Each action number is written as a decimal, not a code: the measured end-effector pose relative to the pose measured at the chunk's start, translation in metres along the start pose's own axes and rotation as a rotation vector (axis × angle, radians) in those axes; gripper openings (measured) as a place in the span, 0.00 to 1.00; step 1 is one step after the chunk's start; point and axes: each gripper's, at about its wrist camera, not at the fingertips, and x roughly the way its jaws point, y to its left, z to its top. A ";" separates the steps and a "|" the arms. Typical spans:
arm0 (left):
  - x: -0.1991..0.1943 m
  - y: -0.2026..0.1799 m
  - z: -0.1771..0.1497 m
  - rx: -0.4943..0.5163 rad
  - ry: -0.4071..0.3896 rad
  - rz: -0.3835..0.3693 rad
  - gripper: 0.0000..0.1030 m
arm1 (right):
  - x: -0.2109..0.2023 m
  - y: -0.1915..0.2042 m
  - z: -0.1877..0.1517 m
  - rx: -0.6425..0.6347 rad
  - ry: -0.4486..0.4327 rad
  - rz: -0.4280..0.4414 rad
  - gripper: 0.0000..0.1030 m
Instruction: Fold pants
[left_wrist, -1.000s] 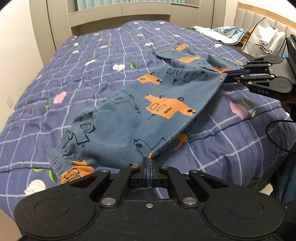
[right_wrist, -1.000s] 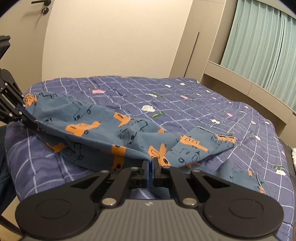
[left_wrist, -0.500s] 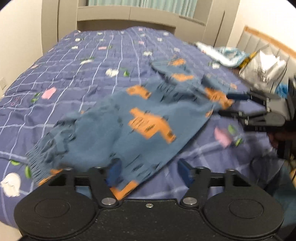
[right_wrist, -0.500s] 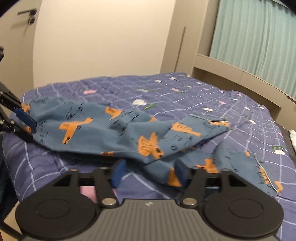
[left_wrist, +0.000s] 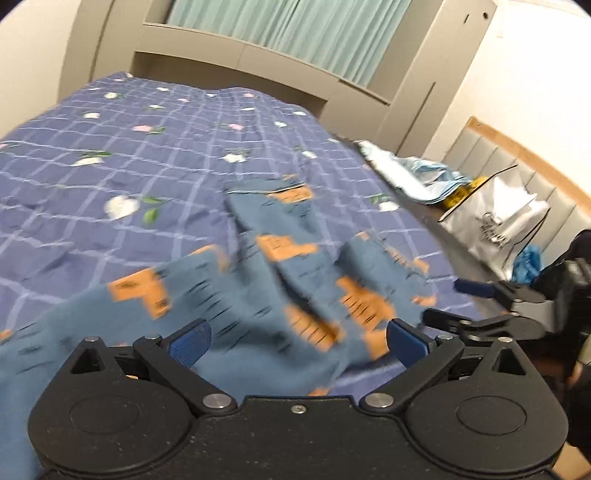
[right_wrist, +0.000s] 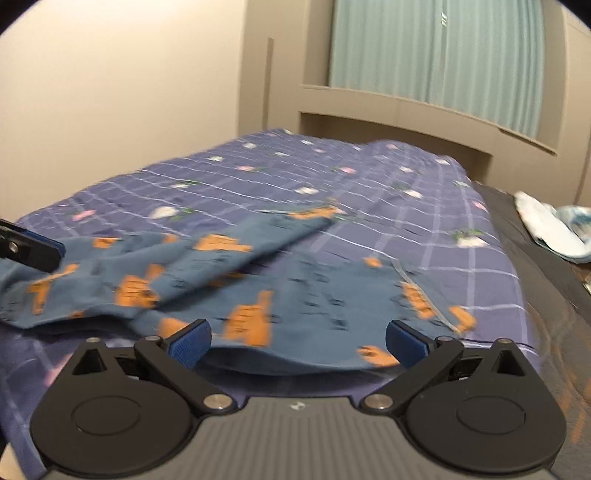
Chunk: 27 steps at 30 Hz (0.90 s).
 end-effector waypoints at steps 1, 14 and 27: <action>0.007 -0.006 0.003 0.006 -0.004 -0.012 0.99 | 0.005 -0.012 0.002 0.015 0.015 -0.016 1.00; 0.070 -0.076 -0.014 0.309 0.094 -0.138 0.99 | 0.087 -0.167 0.016 0.350 0.202 -0.052 0.75; 0.106 -0.108 -0.031 0.603 0.183 0.037 0.17 | 0.097 -0.157 0.023 0.236 0.199 -0.035 0.11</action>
